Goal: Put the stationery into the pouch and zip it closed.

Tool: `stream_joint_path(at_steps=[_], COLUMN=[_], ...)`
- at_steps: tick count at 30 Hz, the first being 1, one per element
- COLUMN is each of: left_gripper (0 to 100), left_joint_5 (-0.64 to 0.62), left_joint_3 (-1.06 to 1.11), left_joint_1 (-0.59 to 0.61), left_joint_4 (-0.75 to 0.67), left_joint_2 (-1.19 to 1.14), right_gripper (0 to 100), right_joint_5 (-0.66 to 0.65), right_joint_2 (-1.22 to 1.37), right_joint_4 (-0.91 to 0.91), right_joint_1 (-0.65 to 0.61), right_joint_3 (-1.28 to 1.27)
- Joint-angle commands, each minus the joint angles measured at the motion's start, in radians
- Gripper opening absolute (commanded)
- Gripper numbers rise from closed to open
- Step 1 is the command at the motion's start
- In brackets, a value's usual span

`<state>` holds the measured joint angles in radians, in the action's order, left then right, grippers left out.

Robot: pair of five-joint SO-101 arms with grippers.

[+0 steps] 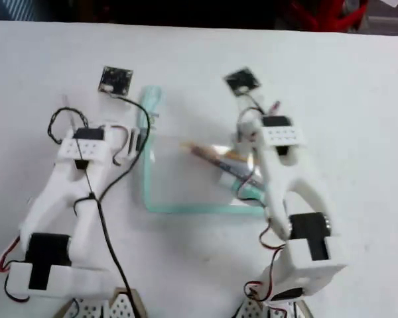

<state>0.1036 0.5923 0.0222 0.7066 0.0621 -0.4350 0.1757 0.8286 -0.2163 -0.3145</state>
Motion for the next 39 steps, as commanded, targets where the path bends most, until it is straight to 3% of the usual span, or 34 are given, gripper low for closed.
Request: stream_joint_path(at_steps=[1, 8, 13, 16, 21, 24, 28, 39], left_gripper=[25, 25, 25, 25, 25, 25, 25, 25], left_joint_5=[-0.011, -0.141, -0.144, -0.144, -0.144, -0.144, -0.144, -0.143], left_joint_3=[-0.048, -0.055, -0.187, -0.344, -0.658, -0.806, -0.848, -0.847], left_joint_1=[0.031, 0.111, 0.182, 0.202, 0.183, 0.153, 0.114, 0.111], left_joint_4=[-0.026, -0.066, -0.06, 0.104, 0.526, 0.669, 0.709, 0.801], left_joint_2=[0.005, 0.013, 0.016, 0.064, 0.303, 0.484, 0.705, 1.211], right_gripper=[1.8, 1.8, 1.8, 2.1, 2.1, 2.1, 2.1, 2.1], right_joint_5=[0.014, 0.086, 0.104, 0.104, 0.109, 0.11, 0.11, 0.11], right_joint_2=[-0.073, -0.443, -0.802, -0.995, -1.264, -1.379, -1.486, -1.83], right_joint_4=[0.053, 0.22, 0.335, 0.397, 0.53, 0.573, 0.604, 0.611], right_joint_1=[-0.001, 0.021, 0.013, 0.016, -0.025, -0.087, -0.14, -0.073], right_joint_3=[0.025, 0.023, 0.023, 0.023, 0.023, 0.023, 0.023, 0.031])
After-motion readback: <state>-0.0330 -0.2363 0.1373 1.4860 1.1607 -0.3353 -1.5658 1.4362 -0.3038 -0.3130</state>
